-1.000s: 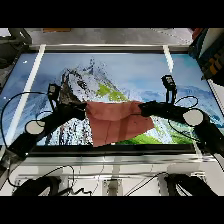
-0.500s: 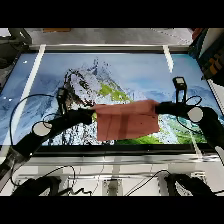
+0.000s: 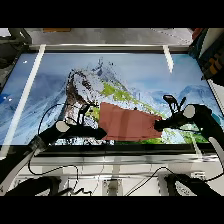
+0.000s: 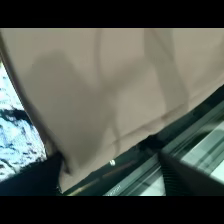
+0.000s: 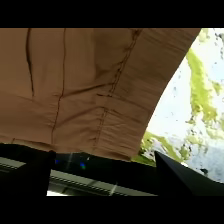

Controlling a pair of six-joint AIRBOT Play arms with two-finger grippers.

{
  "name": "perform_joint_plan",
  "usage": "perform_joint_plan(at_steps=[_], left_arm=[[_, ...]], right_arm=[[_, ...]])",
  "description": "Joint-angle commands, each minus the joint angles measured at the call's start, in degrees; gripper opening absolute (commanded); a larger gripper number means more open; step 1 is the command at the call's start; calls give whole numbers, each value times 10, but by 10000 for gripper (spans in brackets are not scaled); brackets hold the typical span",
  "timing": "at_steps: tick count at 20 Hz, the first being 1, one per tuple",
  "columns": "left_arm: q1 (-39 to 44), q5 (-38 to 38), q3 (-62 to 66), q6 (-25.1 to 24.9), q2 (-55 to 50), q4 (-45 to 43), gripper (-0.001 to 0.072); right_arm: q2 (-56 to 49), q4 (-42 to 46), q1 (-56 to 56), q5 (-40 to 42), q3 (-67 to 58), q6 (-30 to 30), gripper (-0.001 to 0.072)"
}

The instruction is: Fold the clothes and pants, and hang the long-sleeved shirts on hangers.

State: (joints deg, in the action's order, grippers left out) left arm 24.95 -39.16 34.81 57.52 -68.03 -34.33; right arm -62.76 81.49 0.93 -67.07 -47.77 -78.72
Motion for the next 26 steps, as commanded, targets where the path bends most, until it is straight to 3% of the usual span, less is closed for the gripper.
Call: perform_joint_plan(at_steps=[1, 5, 8, 10, 11, 12, 19, 23, 24, 25, 26], left_arm=[[-11, -8, 5, 6, -3, -3, 705], [-52, -8, 11, 6, 39, -4, 705], [-68, -8, 11, 6, 63, -4, 704], [-70, -8, 11, 6, 64, -4, 704], [-70, -8, 11, 6, 64, -4, 704], [-70, -8, 11, 6, 64, -3, 704], [-70, -7, 11, 5, 63, -4, 704], [-70, 3, 10, -1, 61, -4, 703], [-70, 8, 10, -1, 61, -4, 701], [-70, 15, 10, -1, 61, -4, 699], [-70, 22, 10, -1, 61, -4, 641]], right_arm=[[-5, 90, -15, -9, -40, -2, 678], [-10, 129, -130, 5, -88, 10, 543], [-54, -38, -242, -45, -65, 84, 500], [-102, -211, -290, -103, -36, 157, 538], [-122, -252, -294, -104, -22, 165, 643], [-140, -274, -292, -92, -9, 165, 698], [-233, -331, -206, 30, 25, 167, 682], [-254, -397, -144, 26, 25, 241, 612], [-253, -413, -129, 26, 24, 266, 515], [-252, -429, -114, 28, 24, 280, 261], [-252, -435, -104, 29, 18, 281, 19]])
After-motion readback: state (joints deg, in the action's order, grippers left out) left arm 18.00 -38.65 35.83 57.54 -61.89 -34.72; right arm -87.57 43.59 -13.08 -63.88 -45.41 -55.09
